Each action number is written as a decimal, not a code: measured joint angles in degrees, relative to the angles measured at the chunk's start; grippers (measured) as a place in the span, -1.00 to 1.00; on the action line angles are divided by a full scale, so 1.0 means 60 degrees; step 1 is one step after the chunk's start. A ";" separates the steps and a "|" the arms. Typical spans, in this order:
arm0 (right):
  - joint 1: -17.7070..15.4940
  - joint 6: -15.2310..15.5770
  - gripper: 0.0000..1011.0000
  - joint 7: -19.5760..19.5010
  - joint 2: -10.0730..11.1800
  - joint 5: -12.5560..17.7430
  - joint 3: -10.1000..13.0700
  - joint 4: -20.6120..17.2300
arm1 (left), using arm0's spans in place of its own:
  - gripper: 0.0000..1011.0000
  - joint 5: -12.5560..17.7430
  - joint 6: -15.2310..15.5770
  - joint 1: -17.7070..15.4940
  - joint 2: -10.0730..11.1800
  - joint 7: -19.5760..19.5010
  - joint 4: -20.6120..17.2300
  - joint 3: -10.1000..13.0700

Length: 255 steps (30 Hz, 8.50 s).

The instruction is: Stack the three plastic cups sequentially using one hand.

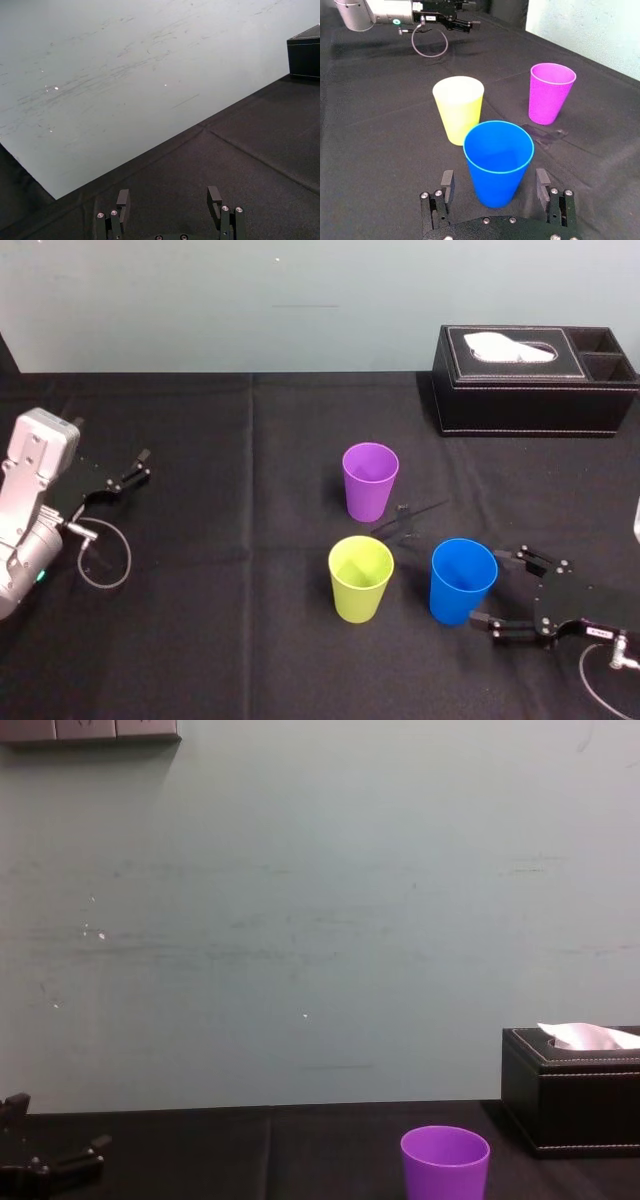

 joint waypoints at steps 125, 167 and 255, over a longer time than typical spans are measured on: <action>0.4567 0.2739 0.44 -0.1284 -0.2029 -0.0023 -0.1988 0.0769 | 1.00 0.0001 0.0000 -0.0001 0.0000 0.0000 0.0000 0.0000; 0.5352 0.2733 0.44 -0.0959 -0.2680 -0.0165 -0.2466 0.2079 | 1.00 0.0001 0.0000 -0.0001 0.0000 0.0000 0.0000 0.0000; 0.1753 0.1354 0.99 -0.0014 0.0174 0.1462 -0.1324 -0.0734 | 1.00 0.0001 0.0000 -0.0001 0.0000 0.0000 0.0000 0.0000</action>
